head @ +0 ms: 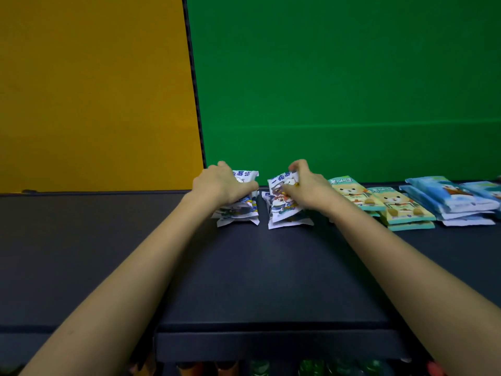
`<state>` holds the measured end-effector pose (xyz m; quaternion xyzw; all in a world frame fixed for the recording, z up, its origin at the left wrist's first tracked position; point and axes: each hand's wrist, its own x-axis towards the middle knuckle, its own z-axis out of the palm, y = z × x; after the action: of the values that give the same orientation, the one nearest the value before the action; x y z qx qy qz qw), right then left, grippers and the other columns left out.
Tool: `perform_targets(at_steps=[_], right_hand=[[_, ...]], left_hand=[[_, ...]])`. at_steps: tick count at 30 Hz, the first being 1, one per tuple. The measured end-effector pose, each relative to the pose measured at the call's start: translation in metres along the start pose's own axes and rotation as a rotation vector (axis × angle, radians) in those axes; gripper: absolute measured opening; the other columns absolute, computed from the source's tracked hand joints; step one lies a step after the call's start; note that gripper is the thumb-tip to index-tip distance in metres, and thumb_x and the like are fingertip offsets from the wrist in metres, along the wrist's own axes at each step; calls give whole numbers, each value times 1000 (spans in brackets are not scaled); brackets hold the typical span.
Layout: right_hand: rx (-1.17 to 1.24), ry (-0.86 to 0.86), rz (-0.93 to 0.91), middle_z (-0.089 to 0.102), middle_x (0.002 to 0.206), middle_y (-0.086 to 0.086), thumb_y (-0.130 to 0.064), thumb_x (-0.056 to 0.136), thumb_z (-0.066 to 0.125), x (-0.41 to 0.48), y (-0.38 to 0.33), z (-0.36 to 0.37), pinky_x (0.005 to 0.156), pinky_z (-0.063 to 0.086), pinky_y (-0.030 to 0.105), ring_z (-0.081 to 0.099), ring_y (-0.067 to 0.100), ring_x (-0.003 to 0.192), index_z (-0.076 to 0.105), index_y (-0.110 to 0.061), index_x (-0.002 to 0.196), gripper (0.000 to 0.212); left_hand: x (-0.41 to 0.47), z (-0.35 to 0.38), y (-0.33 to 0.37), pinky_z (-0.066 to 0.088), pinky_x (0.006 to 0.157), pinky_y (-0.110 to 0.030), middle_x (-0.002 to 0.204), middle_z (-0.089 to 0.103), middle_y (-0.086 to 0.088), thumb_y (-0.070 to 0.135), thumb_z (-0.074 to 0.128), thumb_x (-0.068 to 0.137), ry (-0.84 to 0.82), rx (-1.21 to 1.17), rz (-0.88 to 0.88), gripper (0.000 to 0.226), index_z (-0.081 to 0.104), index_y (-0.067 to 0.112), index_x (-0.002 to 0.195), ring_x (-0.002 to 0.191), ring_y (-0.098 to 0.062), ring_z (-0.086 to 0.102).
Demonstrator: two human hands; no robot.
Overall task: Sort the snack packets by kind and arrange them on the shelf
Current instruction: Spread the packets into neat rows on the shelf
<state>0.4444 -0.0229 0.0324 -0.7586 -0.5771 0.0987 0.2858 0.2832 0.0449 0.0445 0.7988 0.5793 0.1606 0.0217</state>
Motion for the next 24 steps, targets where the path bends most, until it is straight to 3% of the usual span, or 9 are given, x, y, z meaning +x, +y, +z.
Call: perform_targets(at_steps=[4, 6, 10, 13, 14, 16, 17, 20, 24], right_hand=[[298, -69, -38, 62, 86, -1, -27, 93, 49, -54, 23, -16, 62, 39, 27, 52, 11, 66, 50, -32, 116, 23], [354, -117, -9, 61, 85, 1, -28, 94, 48, -83, 32, -13, 61, 38, 26, 51, 12, 65, 51, -34, 117, 23], [100, -137, -18, 62, 91, -1, -43, 94, 42, -115, 31, -4, 75, 41, 29, 57, 18, 88, 45, -39, 125, 32], [-375, -123, -69, 52, 121, -5, -70, 84, 28, -120, 27, -6, 86, 39, 36, 50, 22, 116, 34, -47, 132, 54], [-423, -126, -78, 46, 128, -7, -75, 80, 25, -120, 30, -9, 90, 39, 37, 45, 21, 122, 32, -47, 135, 62], [-326, -180, -156, 31, 143, -14, -79, 72, 22, -120, 40, -15, 103, 33, 32, 33, 11, 134, 27, -43, 141, 78], [-245, -227, -209, 20, 150, -21, -78, 71, 23, -120, 46, -16, 110, 25, 27, 22, 4, 139, 22, -44, 144, 80], [-80, -373, -301, -6, 152, -32, -70, 77, 28, -123, 57, -9, 114, 7, 16, -4, -14, 139, 12, -53, 142, 69], [-54, -389, -311, -9, 149, -36, -71, 77, 27, -118, 60, 0, 114, 8, 17, -6, -18, 136, 9, -58, 139, 66]], left_hand=[[-51, -10, -13, 33, 74, -35, 113, 49, -17, 66, 43, 77, -44, -4, 185, 67, 48, 8, 110, 97, -33, 46], [-80, -6, -17, 33, 74, -35, 111, 44, -12, 67, 43, 75, -79, 40, 200, 68, 47, 11, 111, 100, -33, 46], [-109, 14, -12, 32, 72, -32, 112, 44, -10, 69, 41, 77, -125, 180, 190, 68, 52, 10, 109, 105, -31, 52], [-114, 20, -15, 35, 73, -32, 120, 48, -10, 75, 25, 80, -63, 224, 199, 71, 57, 14, 96, 105, -28, 54], [-114, 20, -21, 37, 77, -33, 121, 48, -8, 74, 20, 81, -27, 219, 229, 72, 57, 16, 103, 108, -26, 52], [-115, 21, -38, 36, 95, -31, 138, 39, -3, 67, 18, 86, -30, 127, 371, 70, 41, 23, 135, 126, -20, 39], [-115, 21, -48, 28, 106, -27, 149, 28, 2, 65, 20, 88, -89, 31, 460, 68, 27, 29, 145, 136, -15, 27], [-123, 21, -60, 2, 114, -17, 150, -10, 30, 69, 18, 79, -350, -189, 525, 70, 8, 47, 145, 142, 5, -8], [-130, 32, -55, 10, 113, -21, 154, -6, 25, 62, 23, 89, -243, -150, 439, 60, 8, 45, 145, 142, 4, -6]])
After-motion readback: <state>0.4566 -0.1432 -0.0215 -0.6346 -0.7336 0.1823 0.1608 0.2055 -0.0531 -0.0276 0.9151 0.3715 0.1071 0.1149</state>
